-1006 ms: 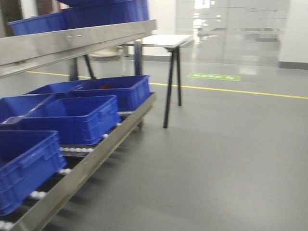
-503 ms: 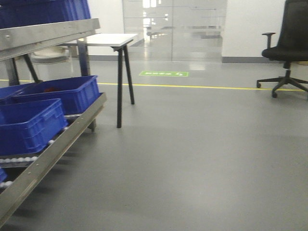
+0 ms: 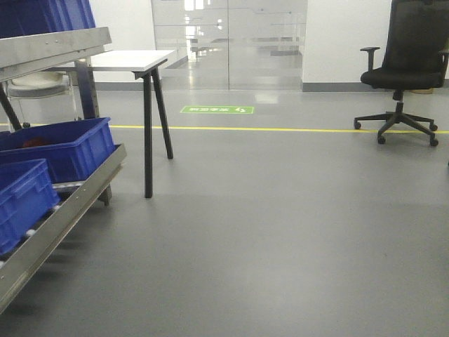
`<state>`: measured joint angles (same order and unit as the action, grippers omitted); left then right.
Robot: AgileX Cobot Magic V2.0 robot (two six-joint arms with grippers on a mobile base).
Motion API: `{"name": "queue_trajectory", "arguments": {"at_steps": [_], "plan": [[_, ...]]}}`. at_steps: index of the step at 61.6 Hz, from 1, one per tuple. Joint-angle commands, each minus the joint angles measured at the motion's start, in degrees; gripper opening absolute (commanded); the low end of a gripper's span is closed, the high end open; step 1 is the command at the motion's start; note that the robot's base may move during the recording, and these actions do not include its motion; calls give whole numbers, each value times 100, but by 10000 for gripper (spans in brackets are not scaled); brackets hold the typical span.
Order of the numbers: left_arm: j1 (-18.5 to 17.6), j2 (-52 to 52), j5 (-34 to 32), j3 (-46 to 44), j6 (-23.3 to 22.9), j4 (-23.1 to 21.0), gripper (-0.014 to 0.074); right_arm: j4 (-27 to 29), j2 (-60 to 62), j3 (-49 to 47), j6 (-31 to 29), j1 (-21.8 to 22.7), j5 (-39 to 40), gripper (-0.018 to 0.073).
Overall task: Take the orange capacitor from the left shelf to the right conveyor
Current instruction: 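Drive the base away from the shelf holding the capacitor in the right gripper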
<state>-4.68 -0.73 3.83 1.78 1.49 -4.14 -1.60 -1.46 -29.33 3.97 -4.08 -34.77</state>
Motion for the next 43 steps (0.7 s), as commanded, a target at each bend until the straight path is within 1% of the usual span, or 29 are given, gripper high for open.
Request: {"name": "queue_trajectory", "arguments": {"at_steps": [1,43], "plan": [[1,-65,-520,-22,-9,-10,-127,-57,-103,-196,-8,-10,559,76],[1,-65,-520,-22,-9,-10,-127,-57,-104,-196,-8,-10,553,76]]}}
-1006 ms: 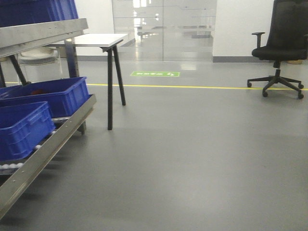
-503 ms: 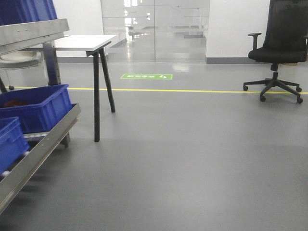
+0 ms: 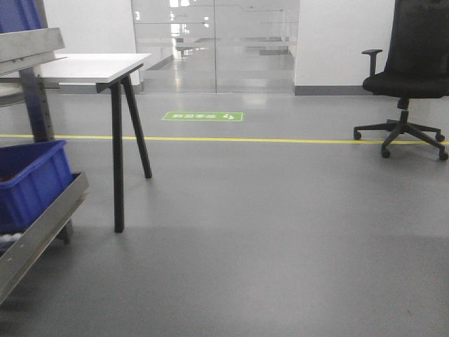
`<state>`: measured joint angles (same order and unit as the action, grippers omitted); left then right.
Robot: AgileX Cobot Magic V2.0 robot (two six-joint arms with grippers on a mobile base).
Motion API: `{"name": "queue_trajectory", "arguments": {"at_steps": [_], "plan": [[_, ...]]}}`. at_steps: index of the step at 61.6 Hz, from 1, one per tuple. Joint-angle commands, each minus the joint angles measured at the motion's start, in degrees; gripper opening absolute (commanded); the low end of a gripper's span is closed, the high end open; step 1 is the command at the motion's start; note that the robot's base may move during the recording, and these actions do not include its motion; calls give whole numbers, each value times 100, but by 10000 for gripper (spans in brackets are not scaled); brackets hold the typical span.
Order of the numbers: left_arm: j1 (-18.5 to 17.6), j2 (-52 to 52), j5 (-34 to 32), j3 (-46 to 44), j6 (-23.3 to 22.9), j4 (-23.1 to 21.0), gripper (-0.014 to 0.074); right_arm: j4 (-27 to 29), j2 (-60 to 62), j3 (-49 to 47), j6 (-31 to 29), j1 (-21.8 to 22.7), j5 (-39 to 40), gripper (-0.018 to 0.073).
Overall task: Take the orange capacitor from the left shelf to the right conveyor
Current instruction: 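Drive the base away from the shelf holding the capacitor in the right gripper, then drive the base across the floor to the red-framed conveyor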
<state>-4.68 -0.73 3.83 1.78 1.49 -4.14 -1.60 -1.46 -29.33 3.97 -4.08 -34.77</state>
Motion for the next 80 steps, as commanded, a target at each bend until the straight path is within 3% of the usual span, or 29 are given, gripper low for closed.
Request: {"name": "queue_trajectory", "arguments": {"at_steps": [1,80], "plan": [[1,-65,-520,-22,-9,-10,-127,-57,-104,-196,-8,-10,553,76],[12,-65,-520,-22,-9,-10,-127,-57,-104,-196,-8,-10,549,76]]}}
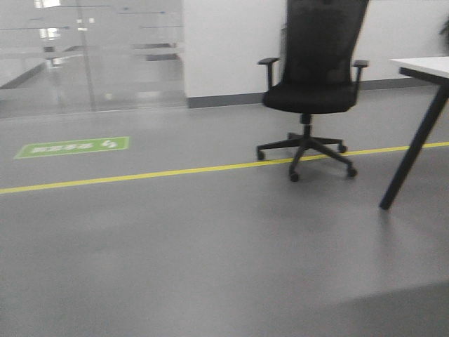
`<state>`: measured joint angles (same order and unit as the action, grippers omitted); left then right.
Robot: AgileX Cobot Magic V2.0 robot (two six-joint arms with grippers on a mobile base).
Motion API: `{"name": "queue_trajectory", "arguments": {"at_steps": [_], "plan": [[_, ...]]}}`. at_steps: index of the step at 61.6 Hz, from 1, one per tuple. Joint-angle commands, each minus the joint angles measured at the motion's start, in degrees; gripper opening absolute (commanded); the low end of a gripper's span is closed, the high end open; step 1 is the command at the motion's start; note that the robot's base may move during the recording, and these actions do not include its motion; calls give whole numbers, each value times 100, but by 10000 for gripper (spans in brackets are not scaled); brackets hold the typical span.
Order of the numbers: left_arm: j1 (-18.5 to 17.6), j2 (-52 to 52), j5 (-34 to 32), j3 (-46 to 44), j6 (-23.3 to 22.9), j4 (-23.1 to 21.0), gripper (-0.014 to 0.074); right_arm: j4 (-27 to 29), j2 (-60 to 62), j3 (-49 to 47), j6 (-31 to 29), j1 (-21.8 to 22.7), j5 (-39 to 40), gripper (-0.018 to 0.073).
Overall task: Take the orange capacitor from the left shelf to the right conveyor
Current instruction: 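Drive the base across the floor to the red-framed conveyor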
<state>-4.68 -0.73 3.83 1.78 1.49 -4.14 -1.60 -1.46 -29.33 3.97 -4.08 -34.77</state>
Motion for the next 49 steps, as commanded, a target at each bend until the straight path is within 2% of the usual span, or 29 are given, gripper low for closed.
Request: {"name": "queue_trajectory", "arguments": {"at_steps": [1,49], "plan": [[12,-65,-520,-22,-9,-10,-127,-57,-104,-196,-8,-10,549,76],[2,-65,-520,-22,-9,-10,-127,-57,-104,-196,-8,-10,549,76]]}}
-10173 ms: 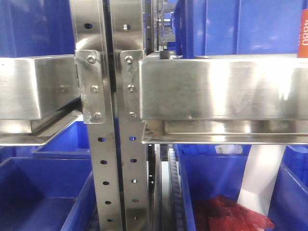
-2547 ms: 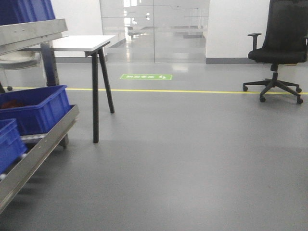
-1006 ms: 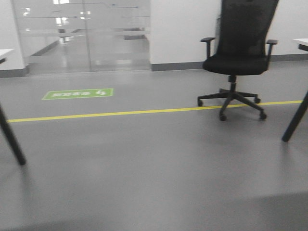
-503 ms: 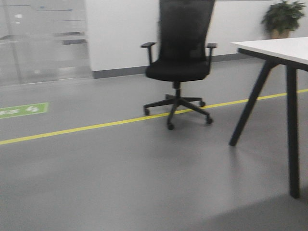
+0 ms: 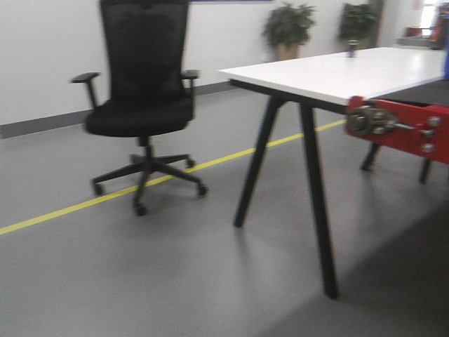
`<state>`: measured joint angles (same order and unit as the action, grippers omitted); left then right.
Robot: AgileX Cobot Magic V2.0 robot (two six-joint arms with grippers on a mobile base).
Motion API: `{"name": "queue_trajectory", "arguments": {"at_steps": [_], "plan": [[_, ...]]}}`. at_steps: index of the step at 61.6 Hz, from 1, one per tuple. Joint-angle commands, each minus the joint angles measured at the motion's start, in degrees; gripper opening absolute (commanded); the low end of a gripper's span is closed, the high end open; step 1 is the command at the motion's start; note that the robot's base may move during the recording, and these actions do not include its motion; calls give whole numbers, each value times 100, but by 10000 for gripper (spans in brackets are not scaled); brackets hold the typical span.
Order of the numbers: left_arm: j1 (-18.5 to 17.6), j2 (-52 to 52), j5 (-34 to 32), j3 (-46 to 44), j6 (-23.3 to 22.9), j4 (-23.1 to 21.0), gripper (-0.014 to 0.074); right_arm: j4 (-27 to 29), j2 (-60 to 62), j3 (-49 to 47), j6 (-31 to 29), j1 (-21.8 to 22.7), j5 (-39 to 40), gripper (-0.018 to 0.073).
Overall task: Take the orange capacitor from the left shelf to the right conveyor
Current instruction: 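Drive the base across the floor to the red-framed conveyor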
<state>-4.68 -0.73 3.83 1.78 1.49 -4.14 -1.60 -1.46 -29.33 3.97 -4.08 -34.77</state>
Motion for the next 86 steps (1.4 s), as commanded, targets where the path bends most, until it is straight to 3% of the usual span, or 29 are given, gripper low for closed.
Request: {"name": "queue_trajectory", "arguments": {"at_steps": [1,72,86], "plan": [[2,-65,-520,-22,-9,-10,-127,-57,-104,-196,-8,-10,549,76],[12,-65,-520,-22,-9,-10,-127,-57,-104,-196,-8,-10,549,76],[153,-65,-520,-22,-9,-10,-127,-57,-104,-196,-8,-10,549,76]]}}
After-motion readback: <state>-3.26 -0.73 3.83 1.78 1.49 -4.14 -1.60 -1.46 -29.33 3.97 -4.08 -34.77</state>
